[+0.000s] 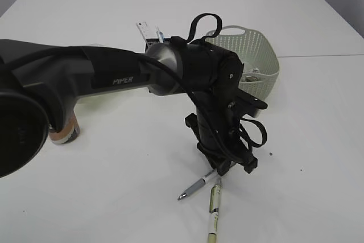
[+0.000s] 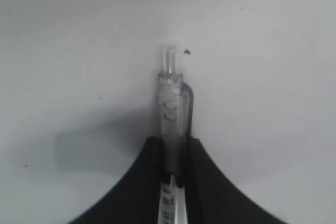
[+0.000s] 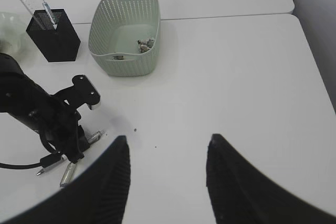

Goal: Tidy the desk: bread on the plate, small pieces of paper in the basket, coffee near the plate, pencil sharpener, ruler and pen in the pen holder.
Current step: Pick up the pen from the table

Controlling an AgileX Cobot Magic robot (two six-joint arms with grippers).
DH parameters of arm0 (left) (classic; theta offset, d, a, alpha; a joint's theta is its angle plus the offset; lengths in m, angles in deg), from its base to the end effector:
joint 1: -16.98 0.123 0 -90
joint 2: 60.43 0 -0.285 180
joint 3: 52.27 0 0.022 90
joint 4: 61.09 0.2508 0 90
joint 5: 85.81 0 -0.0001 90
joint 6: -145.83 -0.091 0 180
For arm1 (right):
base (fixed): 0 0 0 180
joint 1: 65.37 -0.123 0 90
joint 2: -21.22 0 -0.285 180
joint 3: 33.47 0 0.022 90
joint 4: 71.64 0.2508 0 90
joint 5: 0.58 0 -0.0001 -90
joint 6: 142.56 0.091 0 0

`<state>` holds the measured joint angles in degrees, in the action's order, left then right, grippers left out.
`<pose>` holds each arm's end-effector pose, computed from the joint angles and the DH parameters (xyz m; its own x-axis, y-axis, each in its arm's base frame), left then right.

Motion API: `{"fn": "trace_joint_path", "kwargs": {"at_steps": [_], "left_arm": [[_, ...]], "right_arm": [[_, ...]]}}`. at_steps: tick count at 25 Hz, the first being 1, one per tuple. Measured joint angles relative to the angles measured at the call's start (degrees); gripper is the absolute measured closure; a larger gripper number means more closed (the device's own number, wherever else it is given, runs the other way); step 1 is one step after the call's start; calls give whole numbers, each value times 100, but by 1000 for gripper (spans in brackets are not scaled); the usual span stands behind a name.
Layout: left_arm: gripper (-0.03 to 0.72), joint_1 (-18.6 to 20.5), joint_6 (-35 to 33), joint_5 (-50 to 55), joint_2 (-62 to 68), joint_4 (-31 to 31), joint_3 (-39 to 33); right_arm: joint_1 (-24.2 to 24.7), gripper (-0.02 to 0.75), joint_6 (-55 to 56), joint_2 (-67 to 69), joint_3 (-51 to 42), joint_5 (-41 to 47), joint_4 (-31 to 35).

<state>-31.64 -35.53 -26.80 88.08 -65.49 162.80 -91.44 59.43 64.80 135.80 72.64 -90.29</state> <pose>0.3220 -0.3745 0.1023 -0.6671 0.7333 -0.1316 0.7440 0.6648 -0.0673 0.0606 -0.0014 0.4319 -0.5703 0.0206 -0.8212 -0.0380 0.9979 0.0515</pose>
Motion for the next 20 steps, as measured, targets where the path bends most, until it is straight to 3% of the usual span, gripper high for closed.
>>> {"fn": "trace_joint_path", "kwargs": {"at_steps": [20], "left_arm": [[631,0,0,681,14,-193,60]], "right_arm": [[0,387,0,0,0,0,-3]]}}
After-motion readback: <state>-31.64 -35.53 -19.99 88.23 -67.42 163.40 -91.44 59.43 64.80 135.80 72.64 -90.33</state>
